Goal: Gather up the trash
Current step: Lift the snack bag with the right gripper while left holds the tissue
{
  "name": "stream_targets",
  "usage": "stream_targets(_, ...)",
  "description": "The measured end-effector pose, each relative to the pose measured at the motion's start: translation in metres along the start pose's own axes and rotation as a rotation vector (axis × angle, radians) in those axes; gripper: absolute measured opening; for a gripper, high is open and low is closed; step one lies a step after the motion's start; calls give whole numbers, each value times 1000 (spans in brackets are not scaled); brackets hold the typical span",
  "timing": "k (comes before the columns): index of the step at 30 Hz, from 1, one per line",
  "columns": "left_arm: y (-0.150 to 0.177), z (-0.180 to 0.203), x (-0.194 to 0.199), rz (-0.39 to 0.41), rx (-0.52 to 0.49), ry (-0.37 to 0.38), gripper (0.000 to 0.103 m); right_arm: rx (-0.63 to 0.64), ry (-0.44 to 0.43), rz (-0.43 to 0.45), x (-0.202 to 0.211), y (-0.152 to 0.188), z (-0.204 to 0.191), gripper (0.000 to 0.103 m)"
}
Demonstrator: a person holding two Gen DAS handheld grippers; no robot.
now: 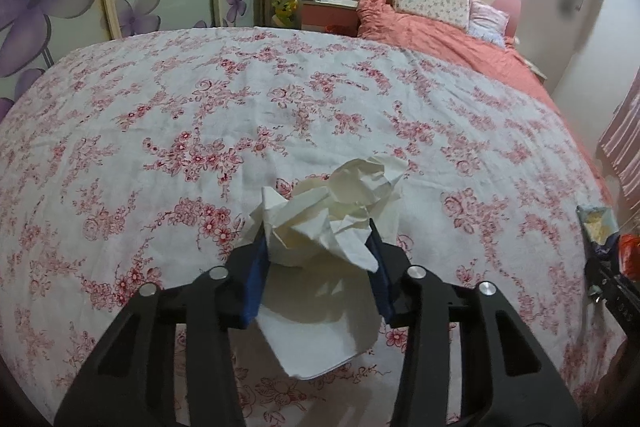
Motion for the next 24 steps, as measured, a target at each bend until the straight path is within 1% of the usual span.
stream_targets(1, 0, -1, 1, 1, -1, 4, 42, -3, -3, 1, 1, 2, 1, 31)
stream_targets(2, 0, -1, 2, 3, -4, 4, 30, -6, -8, 4, 3, 4, 2, 30)
stream_targets(4, 1, 1, 5, 6, -16, 11, 30, -17, -18, 7, 7, 8, 5, 29)
stream_targets(8, 3, 5, 11, 31, -49, -2, 29, -53, -42, 18, 15, 14, 10, 28)
stream_targets(10, 4, 7, 11, 25, -54, -3, 29, -54, -40, 22, 17, 15, 12, 28)
stream_targets(12, 4, 8, 10, 21, -53, -6, 31, -54, -34, 20, 17, 17, 13, 28)
stream_targets(14, 2, 10, 9, 24, -54, -6, 38, -56, -34, 14, 15, 19, 13, 28)
stream_targets(16, 1, 12, 6, 31, -71, -28, 40, -54, -33, 14, 15, 19, 13, 28)
stream_targets(17, 0, 12, 3, 26, -81, -36, 39, -54, -34, 15, 15, 19, 13, 28)
stream_targets(19, -2, 14, 0, 20, -82, -29, 34, -52, -38, 14, 15, 18, 12, 28)
stream_targets(21, -5, 17, 4, 46, -96, -15, 30, -50, -45, 18, 16, 17, 11, 28)
stream_targets(24, -7, 21, 14, 79, -108, 8, 29, -54, -55, 32, 22, 16, 11, 28)
Point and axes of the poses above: each gripper's, at about its wrist camera, not at the fingertips, and x roughly against the way its jaws point, z to its right, y to its underside, the point moved 8 cm from there along -x, roughly the way its jaws point, and after that the axes turned 12 degrees about x, right-handed, at the moved point
